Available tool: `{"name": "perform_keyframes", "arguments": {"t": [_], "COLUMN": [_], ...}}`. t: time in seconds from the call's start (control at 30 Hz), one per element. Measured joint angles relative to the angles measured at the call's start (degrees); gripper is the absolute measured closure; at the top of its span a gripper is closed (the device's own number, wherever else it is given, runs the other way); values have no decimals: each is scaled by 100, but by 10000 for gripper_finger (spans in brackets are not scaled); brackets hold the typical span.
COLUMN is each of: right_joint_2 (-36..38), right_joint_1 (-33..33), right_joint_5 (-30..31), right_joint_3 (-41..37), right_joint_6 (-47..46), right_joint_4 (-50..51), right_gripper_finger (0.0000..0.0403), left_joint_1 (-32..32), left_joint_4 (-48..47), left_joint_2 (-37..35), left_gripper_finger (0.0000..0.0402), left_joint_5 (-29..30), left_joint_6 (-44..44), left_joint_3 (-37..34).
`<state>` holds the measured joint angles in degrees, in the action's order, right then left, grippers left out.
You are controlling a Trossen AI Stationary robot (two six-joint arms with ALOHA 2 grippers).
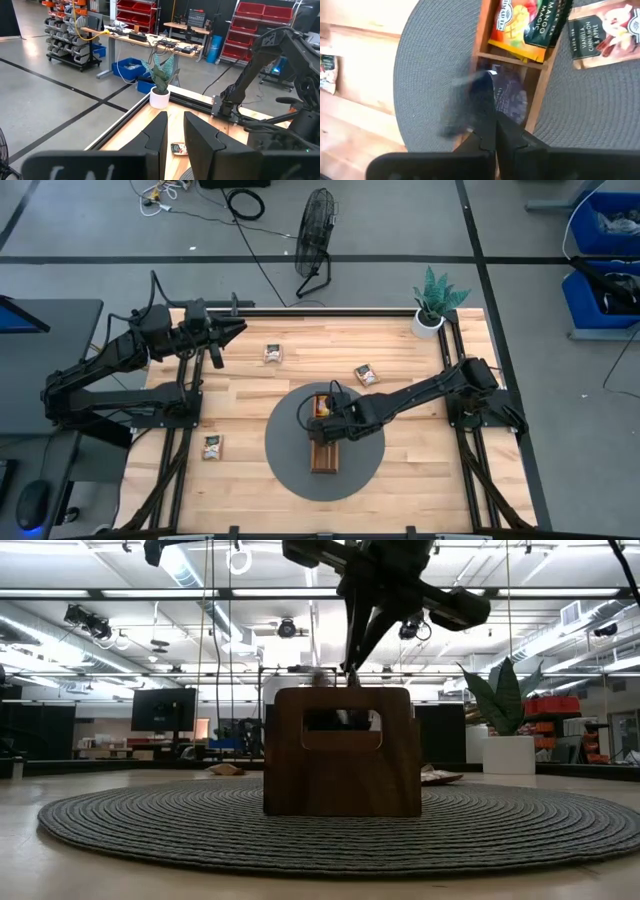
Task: Pick & Place Tea
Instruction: Put the purple tea bag into the middle section of the wooden organizer
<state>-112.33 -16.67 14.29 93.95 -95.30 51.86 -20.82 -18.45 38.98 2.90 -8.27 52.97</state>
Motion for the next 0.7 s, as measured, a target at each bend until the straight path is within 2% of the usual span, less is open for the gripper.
{"name": "perform_keyframes", "arguments": {"t": [0.2, 0.43, 0.7], "right_joint_2": [0, -4, -37], "right_joint_1": [0, -15, 15], "right_joint_5": [-35, -234, -218], "right_joint_3": [0, 0, 4], "right_joint_6": [-19, 129, 255], "right_joint_4": [34, 650, 115], "right_gripper_finger": [403, 403, 403], "left_joint_1": [0, 0, 0], "left_joint_4": [-18, -20, -20], "left_joint_2": [0, 0, 0], "left_gripper_finger": [337, 337, 337], "left_joint_5": [0, 0, 0], "left_joint_6": [-4, 2, 11], "left_joint_3": [0, 0, 0]}}
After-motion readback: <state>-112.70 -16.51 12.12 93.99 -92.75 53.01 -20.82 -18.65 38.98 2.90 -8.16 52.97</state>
